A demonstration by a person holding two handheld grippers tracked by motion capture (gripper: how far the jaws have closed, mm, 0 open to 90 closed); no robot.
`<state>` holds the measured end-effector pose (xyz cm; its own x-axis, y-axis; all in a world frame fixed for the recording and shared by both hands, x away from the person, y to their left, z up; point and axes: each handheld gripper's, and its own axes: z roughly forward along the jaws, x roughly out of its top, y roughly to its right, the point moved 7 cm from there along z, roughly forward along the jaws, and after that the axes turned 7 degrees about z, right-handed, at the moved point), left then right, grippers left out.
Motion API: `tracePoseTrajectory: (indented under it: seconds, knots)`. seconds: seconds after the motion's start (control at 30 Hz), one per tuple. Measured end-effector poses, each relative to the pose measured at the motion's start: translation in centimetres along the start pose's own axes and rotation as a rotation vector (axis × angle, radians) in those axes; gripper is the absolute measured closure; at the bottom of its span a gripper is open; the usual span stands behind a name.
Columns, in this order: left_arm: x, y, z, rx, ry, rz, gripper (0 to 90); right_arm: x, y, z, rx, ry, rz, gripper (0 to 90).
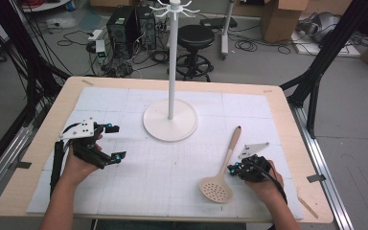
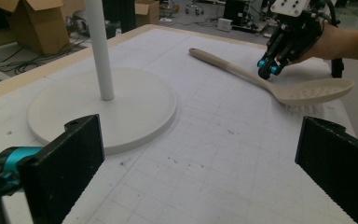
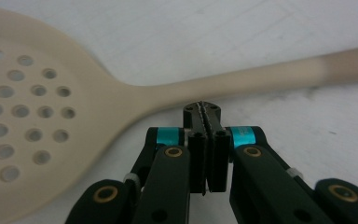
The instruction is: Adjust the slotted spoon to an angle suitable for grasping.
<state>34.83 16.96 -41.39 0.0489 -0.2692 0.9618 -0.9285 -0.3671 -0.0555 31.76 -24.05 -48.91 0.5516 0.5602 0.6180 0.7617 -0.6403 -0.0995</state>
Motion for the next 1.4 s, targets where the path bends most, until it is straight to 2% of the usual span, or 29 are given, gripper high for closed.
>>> tracePoseTrajectory:
  seconds: [0.03, 0.13, 0.33, 0.43, 0.6, 0.73, 0.77, 0.83, 0.87, 0.9, 0.93, 0.97, 1.0, 1.03, 1.07, 1.1, 1.13, 1.17, 1.2, 1.23, 1.27, 1.3, 1.33, 1.4]
  knots:
    - [0.0, 0.0, 0.0, 0.0, 0.0, 0.0, 1.7, 0.1, -0.2, 0.0, -0.017, 0.001, -0.002, 89.4]
    - [0.0, 0.0, 0.0, 0.0, -0.001, 0.001, 1.7, 0.6, -0.7, 0.1, 0.013, 0.027, -0.004, 89.4]
    - [0.1, -0.1, -0.1, 0.002, 0.008, -0.004, 1.7, 1.5, -2.0, 0.7, 0.036, 0.024, -0.031, 89.4]
    - [0.0, -0.1, 0.0, -0.001, 0.002, -0.001, 1.7, 2.3, -2.8, 1.6, 0.049, 0.028, -0.035, 89.4]
    - [0.1, -0.1, -0.1, 0.0, 0.006, 0.001, 1.7, 3.4, -3.3, 2.6, 0.06, 0.049, -0.014, 89.4]
    - [0.1, -0.2, -0.2, 0.0, 0.014, -0.002, 1.7, 4.4, -3.4, 2.9, 0.059, 0.04, -0.038, 88.5]
    - [0.1, -0.2, -0.2, 0.001, 0.015, -0.005, 1.7, 4.7, -3.3, 2.8, 0.054, 0.057, -0.037, 88.5]
    - [0.1, -0.2, -0.2, 0.002, 0.012, -0.005, 1.7, 5.8, -2.2, 2.2, 0.039, 0.101, -0.005, 89.0]
    - [0.1, -0.2, -0.1, 0.001, 0.012, -0.002, 1.7, 6.3, -1.5, 2.1, 0.022, 0.117, -0.004, 89.2]
    - [0.1, -0.2, -0.1, 0.001, 0.011, -0.003, 1.7, 6.8, -0.9, 2.1, 0.011, 0.122, 0.007, 89.2]
    - [0.1, -0.2, -0.1, 0.001, 0.013, -0.003, 1.7, 7.6, 0.3, 2.2, -0.02, 0.124, 0.024, 89.3]
    - [0.1, -0.2, -0.2, 0.001, 0.013, -0.001, 1.7, 7.6, 0.3, 2.2, -0.02, 0.124, 0.024, 89.3]
    - [0.2, -0.1, -0.2, 0.0, 0.017, -0.003, 1.7, 7.9, 1.0, 2.3, -0.039, 0.126, 0.023, 89.3]
    - [0.1, -0.2, -0.2, -0.001, 0.017, -0.001, 1.7, 8.5, 2.2, 2.5, -0.071, 0.121, 0.046, 89.2]
    - [0.1, -0.2, -0.2, 0.004, 0.019, -0.006, 1.7, 8.7, 2.9, 2.8, -0.09, 0.116, 0.048, 89.2]
    - [0.1, -0.2, -0.2, 0.002, 0.017, -0.006, 1.7, 8.7, 2.9, 2.8, -0.09, 0.116, 0.048, 89.2]
    - [0.1, -0.3, -0.2, 0.001, 0.015, -0.005, 1.7, 8.8, 3.4, 3.0, -0.103, 0.102, 0.066, 89.1]
    - [0.1, -0.2, -0.2, 0.001, 0.014, -0.005, 1.7, 8.9, 4.7, 3.8, -0.139, 0.08, 0.08, 88.9]
    - [0.1, -0.2, -0.2, 0.0, 0.013, -0.005, 1.7, 8.9, 4.7, 3.8, -0.139, 0.08, 0.08, 88.9]
    - [0.1, -0.2, -0.2, -0.001, 0.016, -0.001, 1.7, 8.6, 5.7, 4.3, -0.165, 0.056, 0.101, 88.9]
    - [0.1, -0.2, -0.2, -0.001, 0.016, -0.001, 1.7, 8.6, 5.7, 4.3, -0.165, 0.056, 0.101, 88.9]
    - [0.1, -0.2, -0.2, -0.003, 0.015, 0.0, 1.7, 8.3, 6.2, 4.5, -0.172, 0.042, 0.124, 89.4]
    - [0.1, -0.2, -0.2, -0.001, 0.016, -0.004, 1.7, 8.3, 6.5, 4.5, -0.154, 0.066, 0.151, 89.4]
    - [0.1, -0.2, -0.2, 0.001, 0.02, -0.006, 1.7, 8.1, 7.0, 4.3, -0.164, 0.083, 0.174, 89.4]
